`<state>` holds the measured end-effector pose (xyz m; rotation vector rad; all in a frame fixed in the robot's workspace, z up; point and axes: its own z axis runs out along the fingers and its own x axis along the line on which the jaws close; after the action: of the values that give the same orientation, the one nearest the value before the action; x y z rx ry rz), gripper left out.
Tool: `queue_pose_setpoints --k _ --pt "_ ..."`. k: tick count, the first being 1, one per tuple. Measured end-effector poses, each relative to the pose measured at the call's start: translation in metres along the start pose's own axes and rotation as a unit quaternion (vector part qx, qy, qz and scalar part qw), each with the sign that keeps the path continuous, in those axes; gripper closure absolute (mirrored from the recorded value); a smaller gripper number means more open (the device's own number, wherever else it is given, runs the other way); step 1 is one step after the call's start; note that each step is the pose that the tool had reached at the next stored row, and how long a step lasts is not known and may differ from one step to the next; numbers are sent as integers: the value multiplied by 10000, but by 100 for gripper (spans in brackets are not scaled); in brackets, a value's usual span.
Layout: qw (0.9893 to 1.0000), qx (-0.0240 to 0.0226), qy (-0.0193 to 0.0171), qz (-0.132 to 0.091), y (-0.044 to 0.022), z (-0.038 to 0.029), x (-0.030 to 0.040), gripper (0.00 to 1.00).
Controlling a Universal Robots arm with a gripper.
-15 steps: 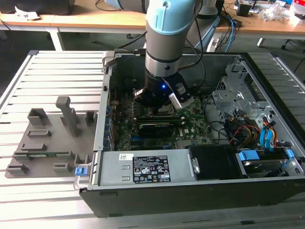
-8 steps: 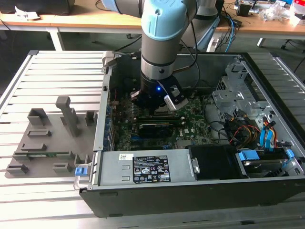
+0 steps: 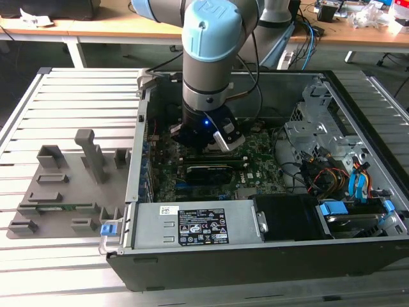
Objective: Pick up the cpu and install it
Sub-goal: 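Install the second cpu locking lever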
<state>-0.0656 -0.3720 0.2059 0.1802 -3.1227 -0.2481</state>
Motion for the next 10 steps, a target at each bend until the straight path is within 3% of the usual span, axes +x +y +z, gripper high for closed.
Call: queue_pose_setpoints --k 2,3,4,5,7,10 --pt "10000 -68 -5 -15 -4 18 32 89" --pt "10000 -68 -7 -20 -3 11 33 89" --pt "10000 -65 -9 -20 7 -47 33 89" --pt "10000 -39 -8 -20 35 -192 32 89" --pt "10000 -17 -5 -20 53 -301 30 89" --pt "10000 2 -3 -19 90 -528 30 89"
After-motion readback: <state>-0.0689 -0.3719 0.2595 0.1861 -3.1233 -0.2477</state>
